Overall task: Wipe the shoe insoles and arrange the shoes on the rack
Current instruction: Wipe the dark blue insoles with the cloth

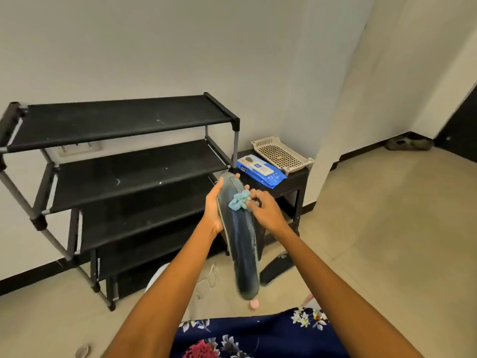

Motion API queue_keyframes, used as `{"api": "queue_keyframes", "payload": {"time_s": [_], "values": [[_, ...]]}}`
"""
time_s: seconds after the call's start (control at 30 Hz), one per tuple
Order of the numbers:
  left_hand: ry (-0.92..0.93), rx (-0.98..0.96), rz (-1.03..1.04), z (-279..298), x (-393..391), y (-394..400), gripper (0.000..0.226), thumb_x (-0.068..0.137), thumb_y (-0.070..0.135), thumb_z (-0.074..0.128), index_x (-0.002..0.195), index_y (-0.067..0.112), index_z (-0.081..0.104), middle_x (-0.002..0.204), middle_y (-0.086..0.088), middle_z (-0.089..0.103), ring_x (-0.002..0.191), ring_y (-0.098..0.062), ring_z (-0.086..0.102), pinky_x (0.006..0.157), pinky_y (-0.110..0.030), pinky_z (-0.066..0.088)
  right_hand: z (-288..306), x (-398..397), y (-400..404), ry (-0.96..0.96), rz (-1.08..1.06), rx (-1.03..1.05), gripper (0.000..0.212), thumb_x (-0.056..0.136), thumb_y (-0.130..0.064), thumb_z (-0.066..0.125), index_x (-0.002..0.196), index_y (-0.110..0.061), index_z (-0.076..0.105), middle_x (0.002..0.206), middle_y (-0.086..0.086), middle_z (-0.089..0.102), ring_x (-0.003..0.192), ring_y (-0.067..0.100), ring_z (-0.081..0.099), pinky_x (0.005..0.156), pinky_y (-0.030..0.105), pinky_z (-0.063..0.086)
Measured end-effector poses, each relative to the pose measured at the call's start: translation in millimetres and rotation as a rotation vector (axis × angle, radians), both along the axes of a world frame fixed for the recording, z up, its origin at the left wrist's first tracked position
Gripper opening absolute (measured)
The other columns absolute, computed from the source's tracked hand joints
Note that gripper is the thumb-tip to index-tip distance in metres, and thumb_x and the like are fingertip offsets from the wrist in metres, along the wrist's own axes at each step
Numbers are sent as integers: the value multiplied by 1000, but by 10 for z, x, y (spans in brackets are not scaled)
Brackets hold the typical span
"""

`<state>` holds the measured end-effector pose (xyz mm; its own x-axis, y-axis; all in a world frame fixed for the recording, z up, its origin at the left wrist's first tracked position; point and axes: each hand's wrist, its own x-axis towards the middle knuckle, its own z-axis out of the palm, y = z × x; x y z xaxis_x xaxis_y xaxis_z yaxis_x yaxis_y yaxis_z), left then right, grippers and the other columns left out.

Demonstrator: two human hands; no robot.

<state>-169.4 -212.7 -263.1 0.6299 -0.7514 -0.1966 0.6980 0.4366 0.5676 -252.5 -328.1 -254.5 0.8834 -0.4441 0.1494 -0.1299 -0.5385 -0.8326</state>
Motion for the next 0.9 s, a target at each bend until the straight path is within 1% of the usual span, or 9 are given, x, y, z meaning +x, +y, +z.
{"api": "queue_keyframes", "payload": {"time_s": [0.1,0.17,0.3,0.4,0.53,0.63,0.7,0.77,0.9], "values": [[9,-32,29,52,-52,40,70,87,67,39,111,9,70,126,-20,60,121,-33,53,105,-49,38,226,39,116,-201,-207,49,3,94,-16,51,94,-16,53,102,2,56,92,13,56,79,35,51],[-44,-31,13,87,-110,51,73,88,69,35,120,10,65,133,-20,55,127,-34,47,109,-49,34,412,126,198,-281,-203,-9,4,94,-17,51,97,-18,53,102,4,61,91,17,59,74,36,53],[-127,-55,73,255,-220,47,65,93,62,30,122,13,61,124,-15,62,113,-26,60,99,-40,45,620,283,364,-252,-97,-274,22,93,-16,53,114,-16,58,113,4,57,104,14,51,79,23,41],[-93,-106,156,353,-236,43,61,95,55,35,133,9,50,129,-13,54,127,-25,49,114,-38,30,540,278,527,-219,-95,-434,21,93,-22,55,110,-13,64,116,5,60,110,17,50,91,27,39],[-107,-113,165,281,-121,78,66,93,61,36,132,9,51,119,-13,56,122,-25,50,114,-40,28,415,88,644,-312,-19,-590,15,90,-23,59,97,-15,70,100,3,67,98,18,55,89,32,38],[-109,-97,105,271,-141,100,66,92,64,32,116,13,66,110,-15,65,100,-25,64,99,-40,42,484,64,475,-222,-9,-754,19,93,-26,55,102,-19,69,103,2,67,102,19,51,89,35,35],[-125,-70,68,256,-190,83,68,92,64,29,114,13,68,111,-15,67,99,-25,66,95,-41,46,580,115,335,-177,-95,-756,19,93,-27,54,103,-20,69,105,2,66,106,20,48,90,34,32],[-139,-56,49,285,-222,75,68,93,63,28,122,12,61,115,-15,65,101,-25,65,94,-41,48,628,137,275,-170,-166,-741,19,93,-26,54,103,-18,69,107,3,66,108,21,47,89,35,31],[-127,-55,108,348,-146,77,59,91,62,35,122,17,59,110,-14,66,98,-24,66,92,-41,50,423,-8,563,-245,-97,-657,13,92,-24,56,93,-17,68,97,2,63,98,17,49,86,33,34]]}}
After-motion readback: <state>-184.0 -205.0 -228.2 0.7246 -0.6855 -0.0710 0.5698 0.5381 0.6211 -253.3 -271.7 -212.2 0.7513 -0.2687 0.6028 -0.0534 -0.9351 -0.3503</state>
